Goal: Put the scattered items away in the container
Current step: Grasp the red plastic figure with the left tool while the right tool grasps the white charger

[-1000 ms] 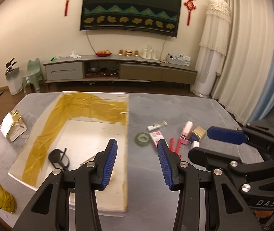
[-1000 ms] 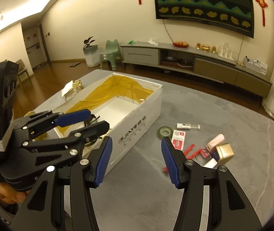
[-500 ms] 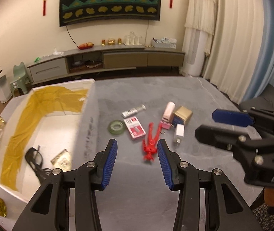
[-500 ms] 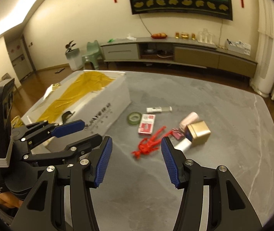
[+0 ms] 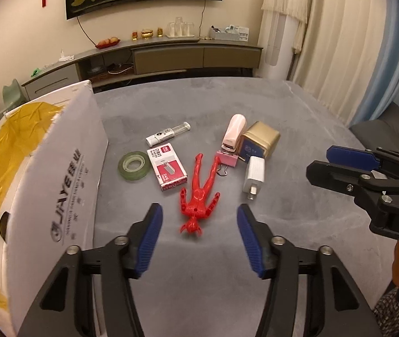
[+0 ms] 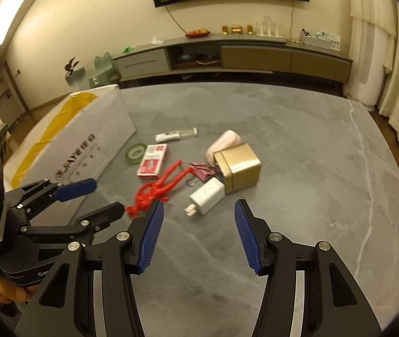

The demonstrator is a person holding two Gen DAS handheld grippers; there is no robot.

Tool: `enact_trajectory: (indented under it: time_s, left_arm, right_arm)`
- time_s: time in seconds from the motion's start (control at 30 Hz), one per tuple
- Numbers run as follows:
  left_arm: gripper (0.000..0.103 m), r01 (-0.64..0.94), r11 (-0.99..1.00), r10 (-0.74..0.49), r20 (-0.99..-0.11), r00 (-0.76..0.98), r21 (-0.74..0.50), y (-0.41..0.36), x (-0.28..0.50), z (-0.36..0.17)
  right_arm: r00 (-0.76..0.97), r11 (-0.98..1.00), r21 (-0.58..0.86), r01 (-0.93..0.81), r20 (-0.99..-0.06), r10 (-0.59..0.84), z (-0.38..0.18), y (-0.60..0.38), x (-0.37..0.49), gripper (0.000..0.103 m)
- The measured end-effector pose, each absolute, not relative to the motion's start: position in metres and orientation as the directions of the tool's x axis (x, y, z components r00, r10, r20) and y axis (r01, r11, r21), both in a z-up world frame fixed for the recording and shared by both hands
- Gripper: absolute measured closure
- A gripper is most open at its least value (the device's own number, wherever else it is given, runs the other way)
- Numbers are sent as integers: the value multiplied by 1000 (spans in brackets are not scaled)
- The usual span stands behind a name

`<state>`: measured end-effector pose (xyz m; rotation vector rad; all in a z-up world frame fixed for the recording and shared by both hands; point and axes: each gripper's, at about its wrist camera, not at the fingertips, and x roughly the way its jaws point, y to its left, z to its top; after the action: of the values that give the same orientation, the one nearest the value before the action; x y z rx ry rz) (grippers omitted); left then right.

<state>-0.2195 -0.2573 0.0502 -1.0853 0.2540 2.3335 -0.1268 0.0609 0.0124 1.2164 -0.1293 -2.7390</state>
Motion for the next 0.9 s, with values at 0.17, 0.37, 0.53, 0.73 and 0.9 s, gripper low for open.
enact_trajectory:
  time_s: [0.17,0.37,0.53,0.73,0.9]
  left_arm:
    - [43,-552,-830,412,-759,-505,-83,-249,-235,35]
    - [38,-542,-832,420,-771,-479,-116,-240,-254,16]
    - [50,-511,-847,408,-797,-446,-147,-239,-270,-6]
    - [65,-505,-844,428,-793,-433,-180,-248,-271,-6]
    - [82,-497,-840,455,-781,-428,-218,-254,-270,3]
  right_arm:
    - [-646,-986,140,87,-745,-163,-4,68,-145,47]
    - [-619,-983,152,100,-764,-181,-22,71,-173,47]
    - [-573,-977,192,94,-792,-211,-46,67,-196,47]
    - [-533,-973,204,106,-814,-229,-51,62,-200,72]
    - [-541,-974,195,119,-810,-228,-48,63,-192,74]
